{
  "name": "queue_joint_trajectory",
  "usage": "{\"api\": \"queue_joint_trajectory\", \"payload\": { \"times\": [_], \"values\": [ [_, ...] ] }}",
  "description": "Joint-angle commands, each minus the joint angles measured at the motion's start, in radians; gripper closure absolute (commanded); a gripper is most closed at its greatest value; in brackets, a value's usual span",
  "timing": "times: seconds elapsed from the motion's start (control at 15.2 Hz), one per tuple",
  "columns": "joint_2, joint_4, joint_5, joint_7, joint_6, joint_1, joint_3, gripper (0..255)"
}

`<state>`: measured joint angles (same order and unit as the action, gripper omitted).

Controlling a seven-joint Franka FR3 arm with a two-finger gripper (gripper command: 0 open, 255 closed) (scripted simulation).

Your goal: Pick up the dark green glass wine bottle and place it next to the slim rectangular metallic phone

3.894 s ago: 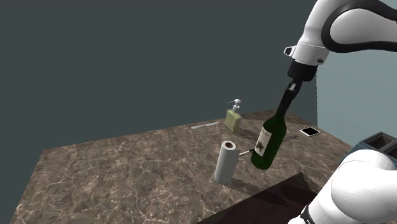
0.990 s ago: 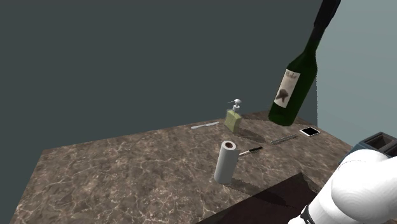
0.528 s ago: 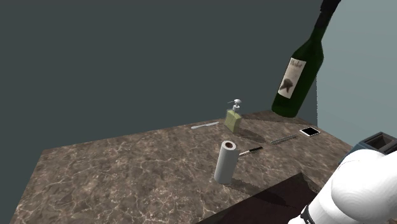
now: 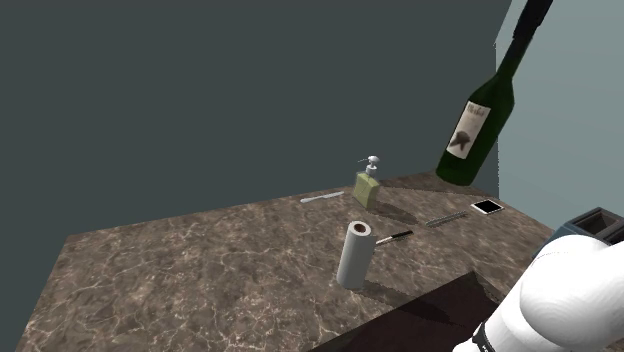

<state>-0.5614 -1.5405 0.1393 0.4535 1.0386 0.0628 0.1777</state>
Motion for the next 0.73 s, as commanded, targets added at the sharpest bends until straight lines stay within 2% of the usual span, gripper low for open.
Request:
{"api": "queue_joint_trajectory", "payload": {
  "times": [0.0, 0.66],
  "values": [
    [-0.02, -0.053, 0.022, 0.043, 0.04, 0.004, 0.038, 255],
    [-0.033, -0.2, 0.123, 0.254, 0.216, 0.02, 0.252, 255]
  ]
}}
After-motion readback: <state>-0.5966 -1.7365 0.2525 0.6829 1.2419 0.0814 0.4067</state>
